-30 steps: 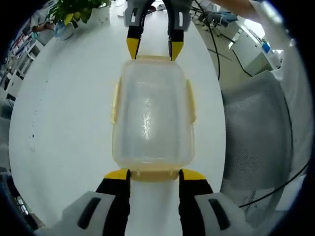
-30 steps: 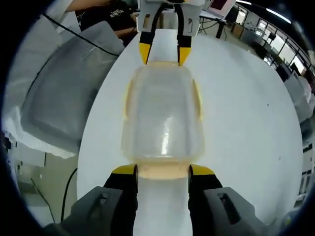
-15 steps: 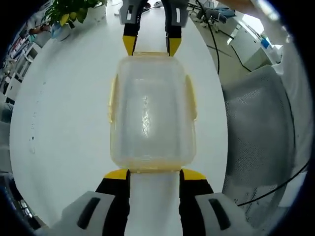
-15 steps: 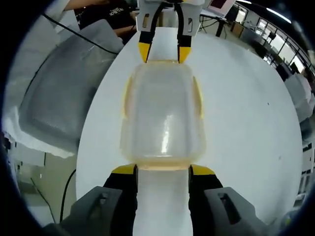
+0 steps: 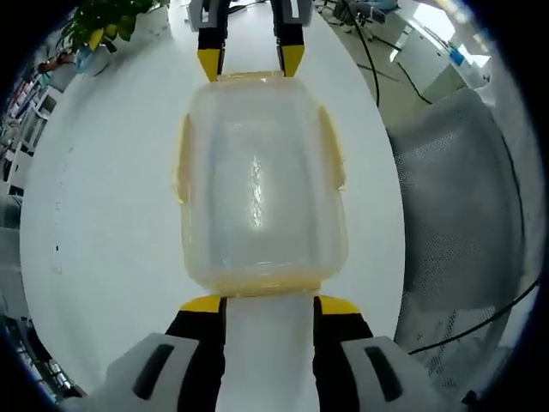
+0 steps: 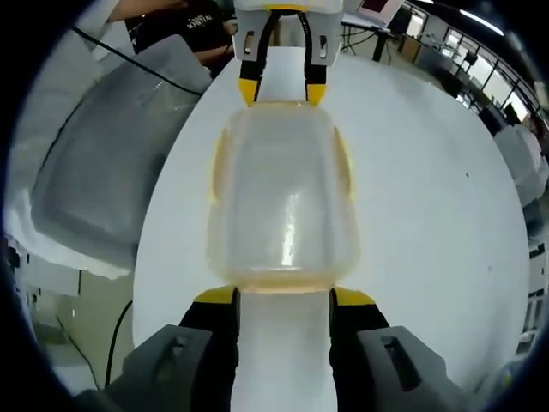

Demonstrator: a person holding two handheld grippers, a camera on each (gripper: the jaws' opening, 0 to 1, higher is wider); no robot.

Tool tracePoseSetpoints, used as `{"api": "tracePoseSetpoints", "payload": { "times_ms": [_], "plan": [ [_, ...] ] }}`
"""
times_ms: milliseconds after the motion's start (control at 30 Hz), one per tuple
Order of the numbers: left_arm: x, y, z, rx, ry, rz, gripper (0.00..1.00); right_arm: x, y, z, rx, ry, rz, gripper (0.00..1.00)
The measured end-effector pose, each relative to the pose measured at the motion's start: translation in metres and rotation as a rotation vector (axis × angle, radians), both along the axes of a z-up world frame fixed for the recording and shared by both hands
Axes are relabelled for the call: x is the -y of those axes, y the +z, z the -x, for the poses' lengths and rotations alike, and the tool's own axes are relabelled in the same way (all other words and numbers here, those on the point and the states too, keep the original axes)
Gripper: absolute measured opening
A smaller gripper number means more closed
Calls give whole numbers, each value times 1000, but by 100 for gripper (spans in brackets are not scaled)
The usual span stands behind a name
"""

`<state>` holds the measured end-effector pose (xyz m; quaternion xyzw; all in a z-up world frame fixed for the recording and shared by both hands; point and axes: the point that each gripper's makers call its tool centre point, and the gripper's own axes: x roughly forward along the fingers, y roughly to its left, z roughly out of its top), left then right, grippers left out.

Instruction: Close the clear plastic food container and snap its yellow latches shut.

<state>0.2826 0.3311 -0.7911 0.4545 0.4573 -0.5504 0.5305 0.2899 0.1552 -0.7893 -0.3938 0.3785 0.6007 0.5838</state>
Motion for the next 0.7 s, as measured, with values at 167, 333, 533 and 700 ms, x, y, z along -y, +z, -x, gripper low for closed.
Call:
{"api": "tracePoseSetpoints", "payload": {
  "times_ms": [167, 333, 533, 700],
  "plan": [
    [-18, -4, 1, -10, 45, -38, 51, 9, -5, -1, -6, -31, 16, 40],
    [-35, -2, 3, -26, 122, -41, 55, 28, -11, -2, -14, -80, 57, 43],
    [-34, 8, 2, -61, 305, 42, 67, 47, -10, -8, 22, -154, 95, 44],
    [-29, 17, 3, -81, 405, 82, 58, 57, -4, -8, 22, -235, 113, 41]
  ]
}}
